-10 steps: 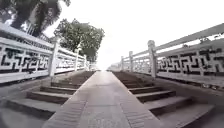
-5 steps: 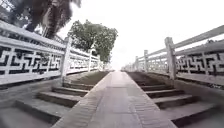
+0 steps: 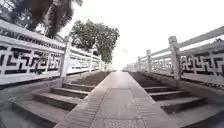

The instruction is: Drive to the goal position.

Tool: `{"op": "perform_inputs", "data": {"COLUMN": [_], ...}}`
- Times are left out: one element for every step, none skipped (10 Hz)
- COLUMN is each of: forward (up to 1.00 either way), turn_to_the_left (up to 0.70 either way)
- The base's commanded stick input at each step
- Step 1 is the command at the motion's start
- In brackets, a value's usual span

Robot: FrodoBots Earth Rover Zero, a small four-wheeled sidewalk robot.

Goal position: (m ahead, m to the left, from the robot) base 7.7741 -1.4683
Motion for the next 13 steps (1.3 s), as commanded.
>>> {"op": "perform_inputs", "data": {"forward": [0.00,0.00,0.08,0.18,0.29,0.39,0.45,0.45,0.45,0.45,0.45,0.45,0.45], "turn_to_the_left": [0.00,0.00,0.00,0.00,0.00,0.00,0.00,0.00,0.00,-0.04,-0.12,-0.21,-0.27]}}
